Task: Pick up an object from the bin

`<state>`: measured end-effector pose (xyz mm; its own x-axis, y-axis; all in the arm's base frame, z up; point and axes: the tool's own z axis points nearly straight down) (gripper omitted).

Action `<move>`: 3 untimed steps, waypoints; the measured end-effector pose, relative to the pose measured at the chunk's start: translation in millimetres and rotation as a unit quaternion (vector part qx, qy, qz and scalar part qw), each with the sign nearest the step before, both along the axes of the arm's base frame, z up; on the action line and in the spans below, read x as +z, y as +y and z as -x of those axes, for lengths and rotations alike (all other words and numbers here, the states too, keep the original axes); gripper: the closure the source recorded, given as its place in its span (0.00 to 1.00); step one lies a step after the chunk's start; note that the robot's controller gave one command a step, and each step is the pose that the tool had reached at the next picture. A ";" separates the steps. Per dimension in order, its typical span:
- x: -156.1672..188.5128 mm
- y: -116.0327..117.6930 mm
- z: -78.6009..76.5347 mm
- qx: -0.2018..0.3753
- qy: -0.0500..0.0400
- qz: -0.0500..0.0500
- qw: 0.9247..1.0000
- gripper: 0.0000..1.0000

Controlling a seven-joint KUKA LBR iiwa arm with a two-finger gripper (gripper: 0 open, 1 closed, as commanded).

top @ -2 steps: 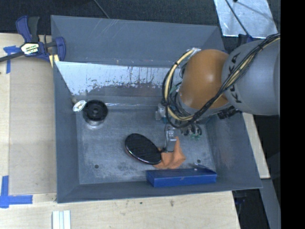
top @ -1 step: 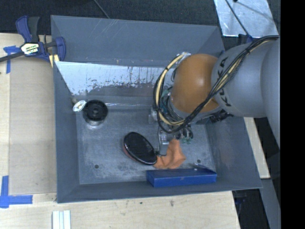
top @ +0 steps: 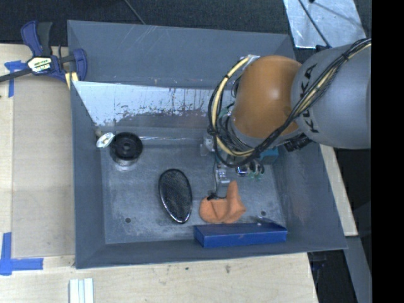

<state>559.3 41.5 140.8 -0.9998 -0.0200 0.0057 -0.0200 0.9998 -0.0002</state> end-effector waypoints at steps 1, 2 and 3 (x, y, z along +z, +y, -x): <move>24.9 33.5 3.7 0.009 -0.007 0.000 1.000 0.00; -21.3 4.1 15.4 0.058 -0.006 -0.002 0.998 0.00; -46.2 -22.1 22.7 0.061 -0.002 0.003 0.998 0.00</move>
Offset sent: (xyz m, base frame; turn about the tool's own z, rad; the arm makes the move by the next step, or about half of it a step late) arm -0.0270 -0.0585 -0.0686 -0.1896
